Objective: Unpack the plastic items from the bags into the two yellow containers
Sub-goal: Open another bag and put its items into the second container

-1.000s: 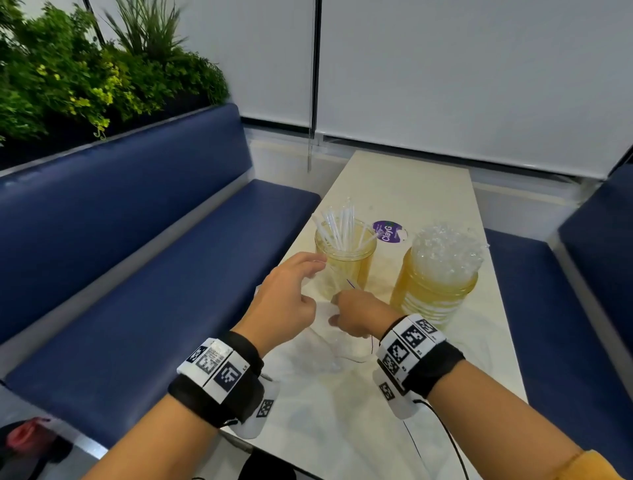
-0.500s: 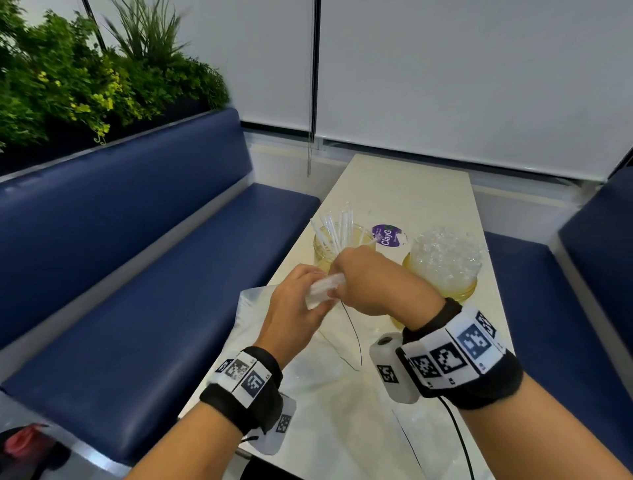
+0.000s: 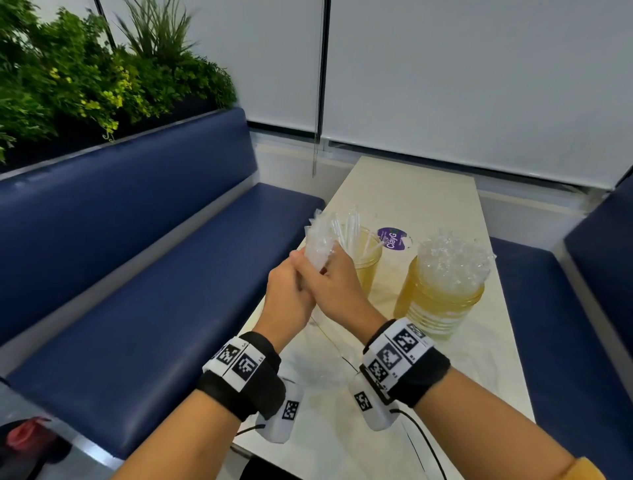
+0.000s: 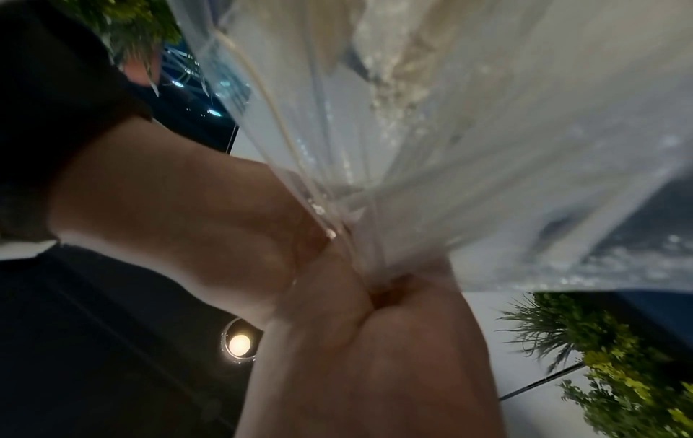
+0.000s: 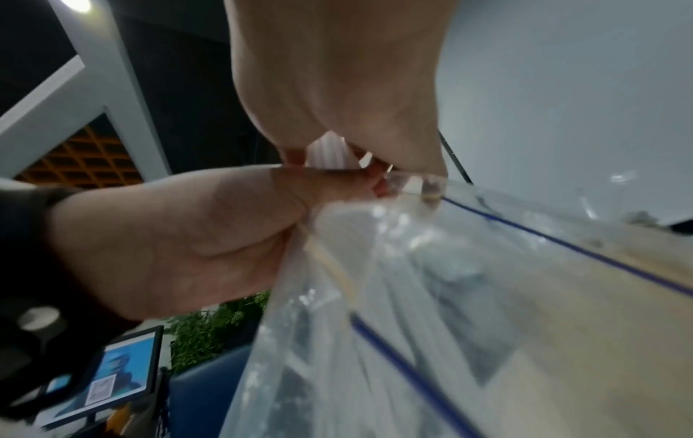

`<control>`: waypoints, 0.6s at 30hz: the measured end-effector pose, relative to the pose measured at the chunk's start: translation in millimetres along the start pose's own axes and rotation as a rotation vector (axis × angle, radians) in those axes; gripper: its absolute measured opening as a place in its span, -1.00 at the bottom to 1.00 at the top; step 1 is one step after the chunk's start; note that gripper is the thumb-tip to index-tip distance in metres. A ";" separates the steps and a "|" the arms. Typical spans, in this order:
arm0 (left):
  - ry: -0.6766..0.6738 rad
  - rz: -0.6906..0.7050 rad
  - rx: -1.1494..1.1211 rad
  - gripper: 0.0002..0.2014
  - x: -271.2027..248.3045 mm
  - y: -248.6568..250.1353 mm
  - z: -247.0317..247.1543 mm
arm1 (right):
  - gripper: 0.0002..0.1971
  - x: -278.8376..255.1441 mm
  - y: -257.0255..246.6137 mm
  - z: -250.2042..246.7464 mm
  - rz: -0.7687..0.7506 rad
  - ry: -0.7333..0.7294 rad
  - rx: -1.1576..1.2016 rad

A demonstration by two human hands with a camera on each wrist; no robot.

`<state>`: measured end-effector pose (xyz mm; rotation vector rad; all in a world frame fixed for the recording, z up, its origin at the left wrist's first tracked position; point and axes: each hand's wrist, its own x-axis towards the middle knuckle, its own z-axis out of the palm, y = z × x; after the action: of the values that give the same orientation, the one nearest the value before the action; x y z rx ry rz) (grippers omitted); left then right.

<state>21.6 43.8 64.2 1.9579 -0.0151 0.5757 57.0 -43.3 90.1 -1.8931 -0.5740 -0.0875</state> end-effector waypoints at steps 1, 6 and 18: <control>0.007 -0.034 -0.019 -0.84 -0.6 -0.7 -1.5 | -0.77 1.5 2.5 4.8 -0.018 0.025 -0.001; -0.063 -0.082 -0.122 -0.62 -6.5 -1.8 -9.7 | -0.62 7.2 -9.9 3.2 -0.004 0.050 0.043; -0.068 -0.114 0.008 -0.64 -1.8 -23.0 -17.3 | -0.77 107.5 -51.6 -74.5 0.054 0.243 0.622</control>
<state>19.4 68.7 49.7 1.9714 0.0562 0.4353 144.9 -58.2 198.8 -1.2680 -0.3304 -0.0893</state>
